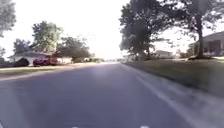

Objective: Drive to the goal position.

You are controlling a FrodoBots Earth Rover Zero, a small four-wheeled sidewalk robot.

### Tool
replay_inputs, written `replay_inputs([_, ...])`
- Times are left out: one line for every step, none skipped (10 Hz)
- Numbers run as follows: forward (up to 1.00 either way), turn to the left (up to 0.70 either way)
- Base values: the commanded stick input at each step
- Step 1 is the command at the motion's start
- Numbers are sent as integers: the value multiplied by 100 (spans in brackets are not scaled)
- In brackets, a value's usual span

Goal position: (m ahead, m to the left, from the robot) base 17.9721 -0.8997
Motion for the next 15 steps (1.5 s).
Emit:
replay_inputs([100, -17])
replay_inputs([100, -29])
replay_inputs([100, -39])
replay_inputs([100, -40])
replay_inputs([100, -40])
replay_inputs([100, -40])
replay_inputs([100, -40])
replay_inputs([100, -40])
replay_inputs([100, -35])
replay_inputs([100, -6])
replay_inputs([100, 0])
replay_inputs([100, 0])
replay_inputs([100, 0])
replay_inputs([100, 3])
replay_inputs([100, 9])
